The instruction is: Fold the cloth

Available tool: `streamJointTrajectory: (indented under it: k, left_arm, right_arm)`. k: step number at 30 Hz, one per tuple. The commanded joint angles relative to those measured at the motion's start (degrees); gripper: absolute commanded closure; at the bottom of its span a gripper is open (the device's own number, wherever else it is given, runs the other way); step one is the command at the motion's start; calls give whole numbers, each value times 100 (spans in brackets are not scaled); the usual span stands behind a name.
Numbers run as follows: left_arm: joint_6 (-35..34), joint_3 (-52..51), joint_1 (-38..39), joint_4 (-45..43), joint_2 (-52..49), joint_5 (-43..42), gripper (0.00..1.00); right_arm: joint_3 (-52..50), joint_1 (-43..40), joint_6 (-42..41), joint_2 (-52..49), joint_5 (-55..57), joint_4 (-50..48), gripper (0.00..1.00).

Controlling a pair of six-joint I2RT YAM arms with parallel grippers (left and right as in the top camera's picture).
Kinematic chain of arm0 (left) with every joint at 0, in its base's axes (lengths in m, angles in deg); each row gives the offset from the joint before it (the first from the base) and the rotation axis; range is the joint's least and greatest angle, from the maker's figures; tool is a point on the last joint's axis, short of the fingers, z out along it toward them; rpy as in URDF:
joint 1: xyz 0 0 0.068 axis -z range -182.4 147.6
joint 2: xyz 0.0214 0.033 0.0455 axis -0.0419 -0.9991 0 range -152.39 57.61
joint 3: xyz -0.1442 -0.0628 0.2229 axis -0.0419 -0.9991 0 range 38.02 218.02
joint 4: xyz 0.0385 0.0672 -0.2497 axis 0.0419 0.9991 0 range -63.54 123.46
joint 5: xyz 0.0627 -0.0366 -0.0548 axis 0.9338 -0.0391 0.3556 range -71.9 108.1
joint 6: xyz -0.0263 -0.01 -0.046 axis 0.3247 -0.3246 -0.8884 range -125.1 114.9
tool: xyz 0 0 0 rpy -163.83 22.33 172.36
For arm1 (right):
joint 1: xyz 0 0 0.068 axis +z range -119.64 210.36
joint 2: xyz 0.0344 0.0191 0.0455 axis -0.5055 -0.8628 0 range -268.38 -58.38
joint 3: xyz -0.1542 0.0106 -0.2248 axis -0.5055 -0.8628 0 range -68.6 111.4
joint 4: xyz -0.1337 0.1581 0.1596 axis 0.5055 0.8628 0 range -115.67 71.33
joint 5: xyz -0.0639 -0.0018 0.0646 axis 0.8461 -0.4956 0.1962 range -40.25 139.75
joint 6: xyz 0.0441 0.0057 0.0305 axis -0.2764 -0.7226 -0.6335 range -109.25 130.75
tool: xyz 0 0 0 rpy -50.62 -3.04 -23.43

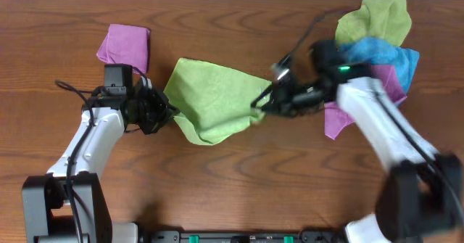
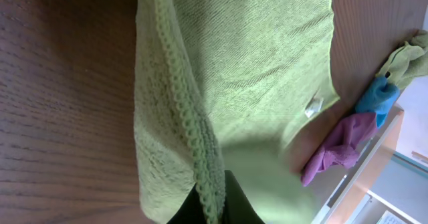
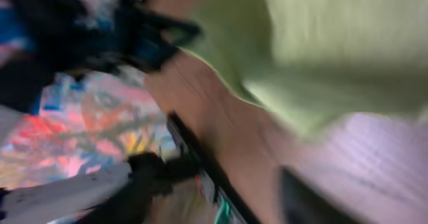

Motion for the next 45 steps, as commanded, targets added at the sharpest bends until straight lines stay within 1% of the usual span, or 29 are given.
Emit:
streamJointTrajectory:
  k: [1,5,8,9,11,13,17,19,23,26,31,37,42,45]
  left_arm:
    - [55,122,-17,-13,79,-17,94]
    - [57,122,-17,-39,79,-15,94]
    - [57,122,-17,-66,79,-11,94]
    - [57,122,-17,-83,79,-9,94]
    - [57,122,-17,-118,79,-9,94]
    - [55,122,-17,-162,79,-11,94]
    - [57,122,-17,-166,79,-17,94]
    - [57,122,-17,-166,79,-17,94]
    - [61,120,-17,-164,79,-15,94]
    - [63,122,-17,-122,79,-17,94]
    - [219,122,-17,94,79,-15,94]
    - [409,122,-17,372,79,33,94]
    - [409,122,-17,435,79,48,94]
    - [409,122,-17,435,79,48,94]
  right_arm:
    - [66,-192,-164,417,256,105,18]
    - [63,-221,-79,549,660,463,18]
    - [57,-149,389,501,1303,973,18]
    - [46,-109,542,485,1541,1123,16]
    - [-31,-7,896,452,1908,1305,17]
    - [-181,125,1143,422,2065,1318,17]
    - [-479,354,1106,273,2096,1182,20]
    - [-664,446,837,170,2229,861,21]
    - [-986,518,494,-17,2514,-393,23]
    - [-988,518,313,-297,2806,-1200,24]
    - [-986,518,-87,-850,3108,-2267,24]
    - [-986,518,-291,-1226,3329,-2959,27]
    - [-986,518,-516,-1340,3617,-3508,34]
    - [-986,518,-636,-1460,3613,-3681,36]
